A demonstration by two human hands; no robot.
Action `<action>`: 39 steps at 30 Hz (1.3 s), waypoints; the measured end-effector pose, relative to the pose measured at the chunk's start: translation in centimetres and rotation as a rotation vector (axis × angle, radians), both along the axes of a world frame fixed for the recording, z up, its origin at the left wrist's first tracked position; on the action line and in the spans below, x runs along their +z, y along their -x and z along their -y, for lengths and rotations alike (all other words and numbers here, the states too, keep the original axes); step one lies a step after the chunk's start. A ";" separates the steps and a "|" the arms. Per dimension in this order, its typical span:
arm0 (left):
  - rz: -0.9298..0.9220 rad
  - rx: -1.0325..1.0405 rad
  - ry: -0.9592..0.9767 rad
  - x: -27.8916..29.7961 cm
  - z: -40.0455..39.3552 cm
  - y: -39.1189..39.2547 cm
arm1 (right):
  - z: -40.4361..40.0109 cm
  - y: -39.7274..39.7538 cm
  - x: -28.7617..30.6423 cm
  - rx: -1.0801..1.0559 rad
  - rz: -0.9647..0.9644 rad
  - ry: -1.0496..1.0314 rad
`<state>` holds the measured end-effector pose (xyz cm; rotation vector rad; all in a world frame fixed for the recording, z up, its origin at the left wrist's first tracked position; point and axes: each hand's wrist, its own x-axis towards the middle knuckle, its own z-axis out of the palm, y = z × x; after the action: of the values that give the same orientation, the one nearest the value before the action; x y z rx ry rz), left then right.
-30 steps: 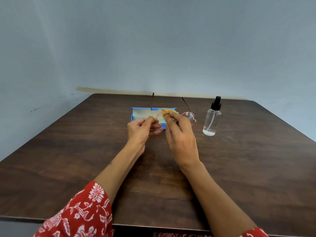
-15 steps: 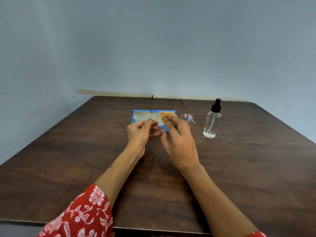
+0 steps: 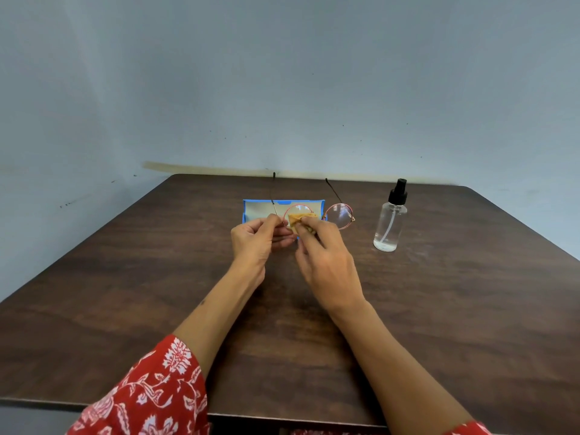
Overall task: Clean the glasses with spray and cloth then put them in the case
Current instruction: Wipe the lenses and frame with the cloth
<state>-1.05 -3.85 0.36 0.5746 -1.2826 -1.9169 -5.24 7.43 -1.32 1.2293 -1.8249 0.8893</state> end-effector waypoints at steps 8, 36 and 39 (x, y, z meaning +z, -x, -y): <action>0.015 -0.011 0.004 0.0 -0.1 0.1 | 0.0 0.4 0.2 -0.086 0.005 0.097; 0.019 0.061 -0.009 0.5 0.1 -0.2 | -1.3 1.5 0.5 -0.176 0.190 0.174; 0.027 0.052 -0.009 0.5 0.1 -0.2 | -1.5 1.7 0.6 -0.176 0.223 0.219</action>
<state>-0.81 -3.90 0.82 0.6343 -1.2639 -1.8792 -6.98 8.96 -0.70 0.8477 -1.9143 1.1274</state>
